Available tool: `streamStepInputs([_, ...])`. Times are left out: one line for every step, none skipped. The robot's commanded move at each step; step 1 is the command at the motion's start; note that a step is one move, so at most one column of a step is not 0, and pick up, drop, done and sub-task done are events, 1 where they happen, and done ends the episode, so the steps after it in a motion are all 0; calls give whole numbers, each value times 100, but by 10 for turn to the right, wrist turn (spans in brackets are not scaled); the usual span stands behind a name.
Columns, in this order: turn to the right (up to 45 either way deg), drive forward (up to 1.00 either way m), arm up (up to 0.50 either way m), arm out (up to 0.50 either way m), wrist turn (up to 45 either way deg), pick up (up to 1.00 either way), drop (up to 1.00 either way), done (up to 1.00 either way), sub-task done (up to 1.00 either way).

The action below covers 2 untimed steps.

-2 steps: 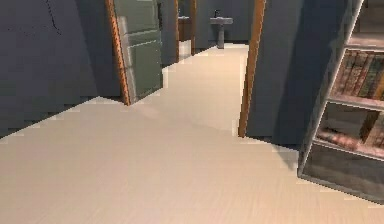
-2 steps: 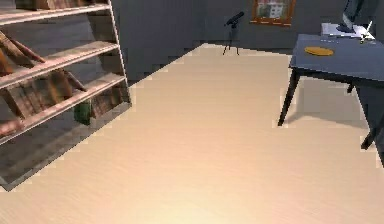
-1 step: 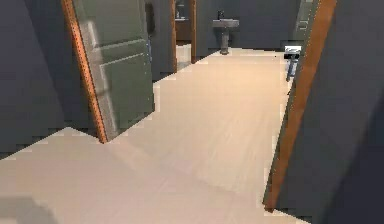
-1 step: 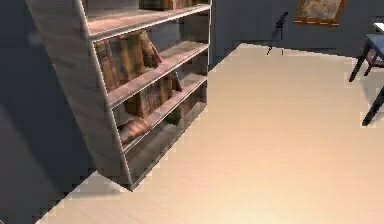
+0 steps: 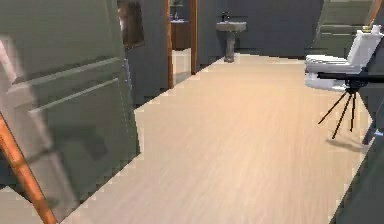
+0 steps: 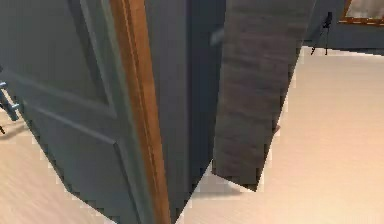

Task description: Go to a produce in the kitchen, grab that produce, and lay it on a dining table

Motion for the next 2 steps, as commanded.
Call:
streamStepInputs([0, 100, 0, 0, 0, 0, 0, 0, 0])
streamStepInputs([0, 100, 0, 0, 0, 0, 0, 0, 0])
